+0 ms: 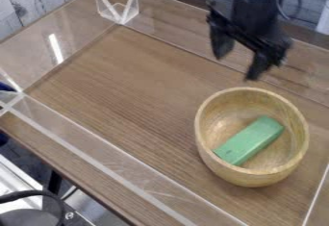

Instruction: Put the green block in the brown bowl

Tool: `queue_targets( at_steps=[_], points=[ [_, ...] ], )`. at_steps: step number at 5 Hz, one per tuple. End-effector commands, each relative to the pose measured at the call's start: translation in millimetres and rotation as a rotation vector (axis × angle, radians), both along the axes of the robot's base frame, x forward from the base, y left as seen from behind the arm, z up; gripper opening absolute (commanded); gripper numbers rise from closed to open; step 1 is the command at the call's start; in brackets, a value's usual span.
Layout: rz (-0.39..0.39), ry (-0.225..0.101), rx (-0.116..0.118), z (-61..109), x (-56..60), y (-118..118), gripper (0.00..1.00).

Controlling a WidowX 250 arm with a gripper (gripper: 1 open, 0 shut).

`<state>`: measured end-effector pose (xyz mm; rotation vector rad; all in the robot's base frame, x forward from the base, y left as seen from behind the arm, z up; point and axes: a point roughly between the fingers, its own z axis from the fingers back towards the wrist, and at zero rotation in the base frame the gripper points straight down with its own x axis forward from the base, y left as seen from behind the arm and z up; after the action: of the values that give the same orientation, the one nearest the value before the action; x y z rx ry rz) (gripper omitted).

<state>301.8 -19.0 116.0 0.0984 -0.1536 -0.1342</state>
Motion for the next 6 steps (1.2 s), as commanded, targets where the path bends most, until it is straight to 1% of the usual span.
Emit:
queue_targets(
  at_steps=[1,2,3,4,5,6],
  points=[
    [-0.012,-0.051,0.007,28.1,17.2,38.8,1.0],
    [-0.025,-0.044,0.008,34.3,21.0,78.4,1.0],
    [-0.031,-0.031,0.023,29.5,25.1,116.2,1.0],
    [-0.083,-0.025,0.02,22.2,36.1,110.4,1.0],
    [-0.143,-0.013,0.012,14.4,42.3,100.9,1.0],
    [-0.163,-0.006,0.001,12.2,39.3,88.5,1.0]
  ],
)
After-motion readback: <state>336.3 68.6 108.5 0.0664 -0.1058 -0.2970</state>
